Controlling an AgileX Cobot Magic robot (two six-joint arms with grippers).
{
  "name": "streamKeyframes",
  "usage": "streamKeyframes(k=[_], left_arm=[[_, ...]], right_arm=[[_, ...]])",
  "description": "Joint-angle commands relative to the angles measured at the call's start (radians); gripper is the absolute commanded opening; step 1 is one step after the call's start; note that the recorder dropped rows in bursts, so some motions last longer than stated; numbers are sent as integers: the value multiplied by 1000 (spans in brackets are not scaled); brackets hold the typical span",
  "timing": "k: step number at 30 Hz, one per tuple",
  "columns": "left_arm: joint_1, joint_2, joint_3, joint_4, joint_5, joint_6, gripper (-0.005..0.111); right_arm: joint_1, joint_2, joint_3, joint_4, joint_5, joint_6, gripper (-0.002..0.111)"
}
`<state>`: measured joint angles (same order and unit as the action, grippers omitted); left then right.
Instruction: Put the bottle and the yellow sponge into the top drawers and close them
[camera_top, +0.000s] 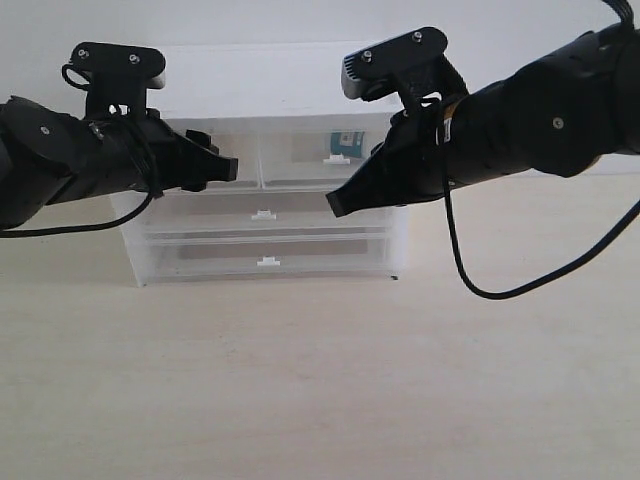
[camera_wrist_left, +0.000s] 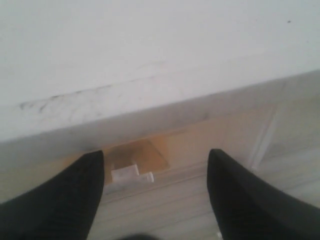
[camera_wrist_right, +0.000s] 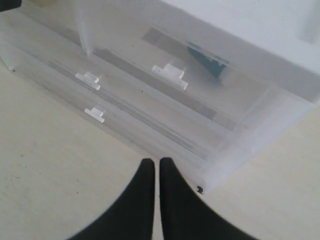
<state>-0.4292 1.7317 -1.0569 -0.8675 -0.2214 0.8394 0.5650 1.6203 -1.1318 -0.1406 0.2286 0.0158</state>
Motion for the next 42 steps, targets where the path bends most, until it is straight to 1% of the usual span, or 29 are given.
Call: streamKeyframes(k=[1, 9, 13, 17, 21, 25, 30, 31, 33, 36, 38, 42], left_arm=[[10, 2, -15, 1, -23, 13, 57], [10, 2, -15, 1, -13, 13, 57], [10, -7, -15, 3, 15, 14, 57], [10, -40, -15, 3, 74, 15, 57], [10, -83, -13, -3, 166, 15, 57], [10, -105, 23, -3, 170, 12, 55], [10, -151, 108, -12, 174, 2, 51], [10, -163, 120, -12, 178, 1, 49], [10, -233, 181, -18, 192, 1, 32], [10, -333, 267, -35, 200, 1, 4], [10, -401, 328, -68, 196, 1, 4], [10, -534, 439, -71, 195, 1, 4]], right_arm=[[-7, -2, 4, -1, -11, -3, 0], [-7, -2, 4, -1, -11, -5, 0], [-7, -2, 4, -1, -20, -5, 0], [-7, -2, 4, -1, -26, 1, 0], [-7, -2, 4, -1, -33, 1, 0], [-7, -2, 4, -1, -33, 1, 0], [-7, -2, 4, -1, -35, 1, 0], [-7, -2, 4, -1, -35, 1, 0], [-7, -2, 4, -1, -35, 1, 0], [-7, -2, 4, -1, -33, -3, 0], [-7, -2, 4, -1, -33, -3, 0], [-7, -2, 4, 7, -35, 8, 0]])
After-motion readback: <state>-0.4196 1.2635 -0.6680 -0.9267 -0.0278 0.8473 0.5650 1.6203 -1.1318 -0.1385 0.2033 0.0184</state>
